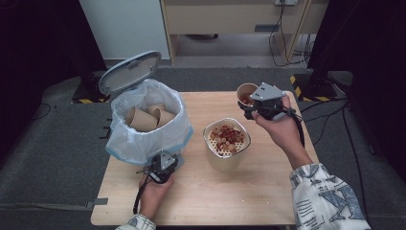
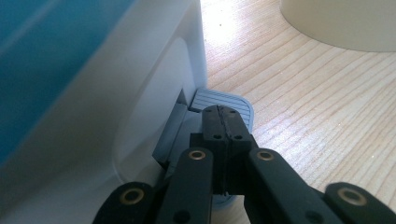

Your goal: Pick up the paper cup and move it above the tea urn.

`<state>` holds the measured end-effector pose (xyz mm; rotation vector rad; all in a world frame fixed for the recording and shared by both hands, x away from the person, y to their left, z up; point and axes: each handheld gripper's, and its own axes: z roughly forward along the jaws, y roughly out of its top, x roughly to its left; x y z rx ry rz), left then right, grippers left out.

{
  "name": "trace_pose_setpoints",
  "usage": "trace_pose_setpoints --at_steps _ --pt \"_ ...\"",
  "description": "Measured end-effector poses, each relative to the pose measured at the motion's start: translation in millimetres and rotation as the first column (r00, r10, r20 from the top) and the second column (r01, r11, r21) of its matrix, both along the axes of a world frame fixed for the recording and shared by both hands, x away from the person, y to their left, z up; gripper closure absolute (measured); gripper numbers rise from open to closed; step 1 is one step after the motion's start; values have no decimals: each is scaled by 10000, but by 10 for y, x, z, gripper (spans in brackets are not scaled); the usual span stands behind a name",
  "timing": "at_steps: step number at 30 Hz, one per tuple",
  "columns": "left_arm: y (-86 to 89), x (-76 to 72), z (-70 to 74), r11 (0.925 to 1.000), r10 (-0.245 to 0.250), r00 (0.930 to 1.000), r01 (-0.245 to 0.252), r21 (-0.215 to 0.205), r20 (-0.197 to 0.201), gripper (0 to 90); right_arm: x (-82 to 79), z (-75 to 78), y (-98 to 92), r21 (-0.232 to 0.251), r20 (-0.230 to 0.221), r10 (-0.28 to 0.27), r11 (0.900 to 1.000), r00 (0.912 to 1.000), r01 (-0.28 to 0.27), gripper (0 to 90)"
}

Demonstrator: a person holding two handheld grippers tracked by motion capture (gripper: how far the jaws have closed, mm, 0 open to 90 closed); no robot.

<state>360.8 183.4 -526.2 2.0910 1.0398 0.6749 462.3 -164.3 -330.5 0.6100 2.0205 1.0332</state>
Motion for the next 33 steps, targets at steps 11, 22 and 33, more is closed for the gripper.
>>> trace_pose_setpoints --at_steps 11,22,33 --pt "1 0 0 10000 -5 10000 5 -1 -4 892 -15 -4 46 -232 280 131 9997 9995 -125 306" --pt "1 0 1 10000 -15 10000 15 10 0 892 -32 -10 93 -299 552 336 9990 9979 -320 306" --pt "3 1 1 10000 -11 10000 11 -9 -12 892 -44 -23 159 -660 730 426 9971 9964 -378 305"
